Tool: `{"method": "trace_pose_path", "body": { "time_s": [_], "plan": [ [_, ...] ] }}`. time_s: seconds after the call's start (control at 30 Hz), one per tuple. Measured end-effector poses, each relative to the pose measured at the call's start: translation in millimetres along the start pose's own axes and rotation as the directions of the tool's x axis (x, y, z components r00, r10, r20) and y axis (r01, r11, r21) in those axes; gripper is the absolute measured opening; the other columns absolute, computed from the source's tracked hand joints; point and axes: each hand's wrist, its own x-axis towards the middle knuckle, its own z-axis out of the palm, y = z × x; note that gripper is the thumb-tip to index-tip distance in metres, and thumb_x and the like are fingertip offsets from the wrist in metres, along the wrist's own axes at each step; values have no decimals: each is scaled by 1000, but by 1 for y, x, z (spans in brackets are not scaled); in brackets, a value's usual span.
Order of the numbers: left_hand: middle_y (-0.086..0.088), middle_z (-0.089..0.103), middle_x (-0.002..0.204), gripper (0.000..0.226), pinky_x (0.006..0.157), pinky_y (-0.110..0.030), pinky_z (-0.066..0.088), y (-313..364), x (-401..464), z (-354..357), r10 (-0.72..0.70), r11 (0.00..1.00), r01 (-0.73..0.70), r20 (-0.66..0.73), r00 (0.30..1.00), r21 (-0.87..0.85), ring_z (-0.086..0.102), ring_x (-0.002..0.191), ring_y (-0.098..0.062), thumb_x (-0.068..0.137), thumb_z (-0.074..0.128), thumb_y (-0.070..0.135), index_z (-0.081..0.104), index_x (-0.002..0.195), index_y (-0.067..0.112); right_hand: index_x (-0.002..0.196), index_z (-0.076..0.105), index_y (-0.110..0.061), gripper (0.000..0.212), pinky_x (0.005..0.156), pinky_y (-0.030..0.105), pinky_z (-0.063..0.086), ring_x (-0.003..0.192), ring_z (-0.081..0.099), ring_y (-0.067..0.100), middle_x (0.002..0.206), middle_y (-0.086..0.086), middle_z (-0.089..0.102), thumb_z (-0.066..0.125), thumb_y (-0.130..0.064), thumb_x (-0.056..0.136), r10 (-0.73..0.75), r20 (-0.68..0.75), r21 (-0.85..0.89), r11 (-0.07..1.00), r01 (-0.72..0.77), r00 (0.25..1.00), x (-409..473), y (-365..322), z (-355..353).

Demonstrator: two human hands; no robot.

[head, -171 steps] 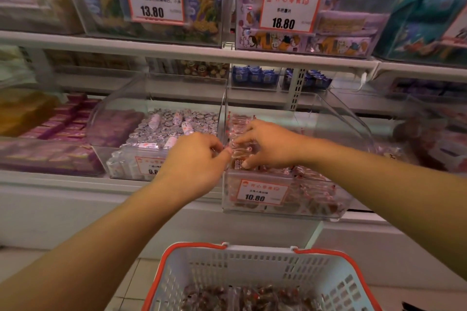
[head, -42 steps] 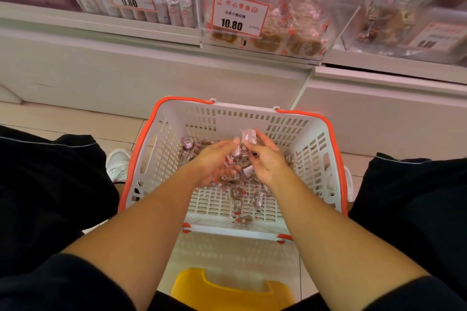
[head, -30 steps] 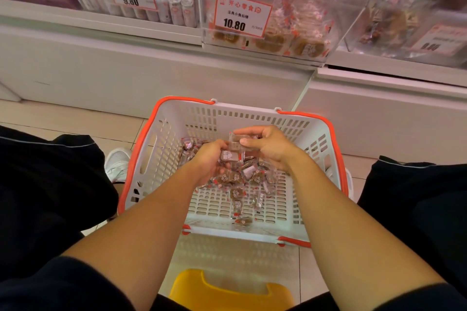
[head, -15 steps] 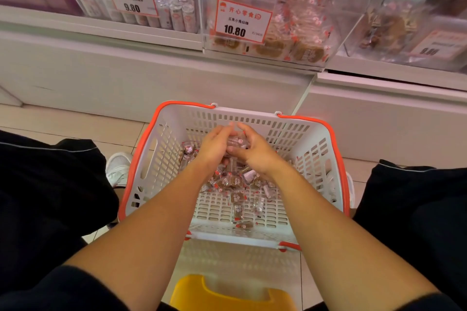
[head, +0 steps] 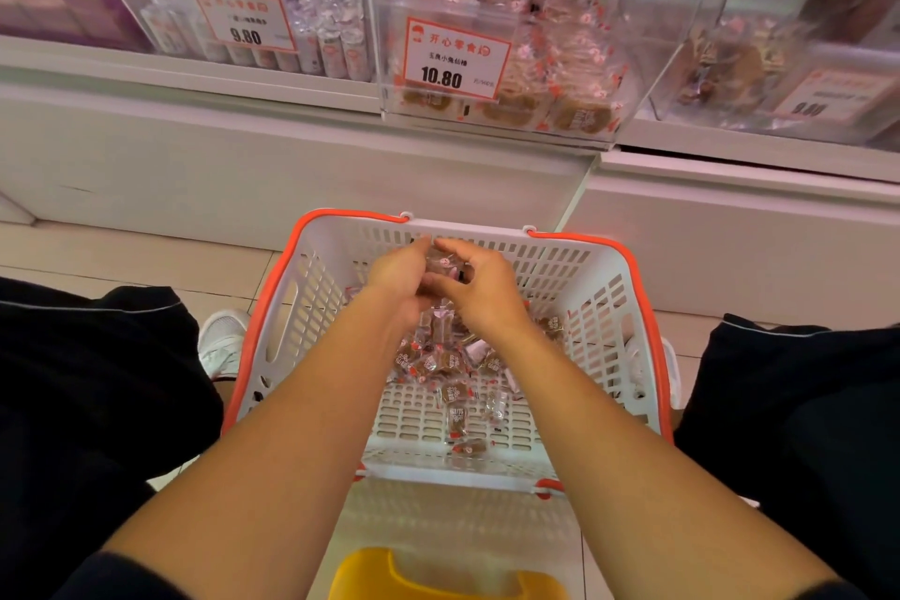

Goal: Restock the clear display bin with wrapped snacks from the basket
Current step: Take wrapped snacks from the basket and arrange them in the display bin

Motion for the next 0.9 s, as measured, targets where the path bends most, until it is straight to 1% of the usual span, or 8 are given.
{"method": "trace_pose_path", "body": {
  "time_s": [0.13,0.2,0.3,0.47,0.63,0.73,0.8,0.9],
  "plan": [
    [-4,67,58,14,48,-26,55,13,-12,12,70,997,-71,-39,997,-41,64,45,-13,97,58,15,64,103,4,124,69,-22,45,92,18,51,96,63,-11,106,-17,72,80,-19,81,-83,-12,-6,997,82,997,1,-14,-13],
    [-4,71,68,7,49,-25,54,21,-21,18,184,983,-182,-81,980,27,67,56,-16,94,62,16,66,94,10,121,69,-22,47,76,4,44,83,58,-19,97,-23,67,83,-28,77,-113,-6,-93,989,112,994,5,-30,-25],
    [-9,71,80,13,54,-28,53,41,-43,28,408,891,-384,-55,911,244,66,70,-21,92,63,23,67,87,11,103,72,-22,37,66,17,50,69,61,-5,89,-9,72,87,-24,70,-124,36,-169,977,128,992,11,-64,-48],
    [-5,73,85,31,64,-34,56,111,-106,45,273,925,-316,209,939,212,68,72,-21,97,47,40,67,90,18,92,72,-18,24,57,22,46,65,60,7,78,-5,69,81,-20,70,-277,56,-369,887,278,959,6,-134,-86],
    [-12,57,109,40,92,-43,46,184,-164,50,190,943,-318,627,755,96,55,98,-27,99,43,36,53,129,11,96,72,-23,26,70,21,44,77,57,10,87,-3,64,75,-28,70,-524,-5,-449,762,466,852,-1,-206,-119],
    [-13,66,119,45,96,-46,52,225,-178,49,222,898,-418,681,698,136,64,107,-30,98,45,38,54,129,6,95,74,-24,21,67,29,51,73,65,10,84,-2,72,77,-28,74,-504,76,-330,802,499,860,16,-242,-141],
    [-10,72,106,31,73,-36,60,249,-175,48,453,710,-641,508,732,291,73,88,-20,96,52,39,64,110,15,95,75,-25,18,70,35,57,74,69,13,85,-2,74,80,-24,78,-447,112,-341,822,457,888,40,-262,-155],
    [6,68,66,23,53,-19,47,266,-143,35,803,33,-681,386,454,732,62,56,-1,85,67,46,67,78,23,93,75,-25,15,75,38,59,77,71,15,83,-3,75,80,-21,78,-314,156,-370,860,350,936,76,-269,-169]
  ]
}}
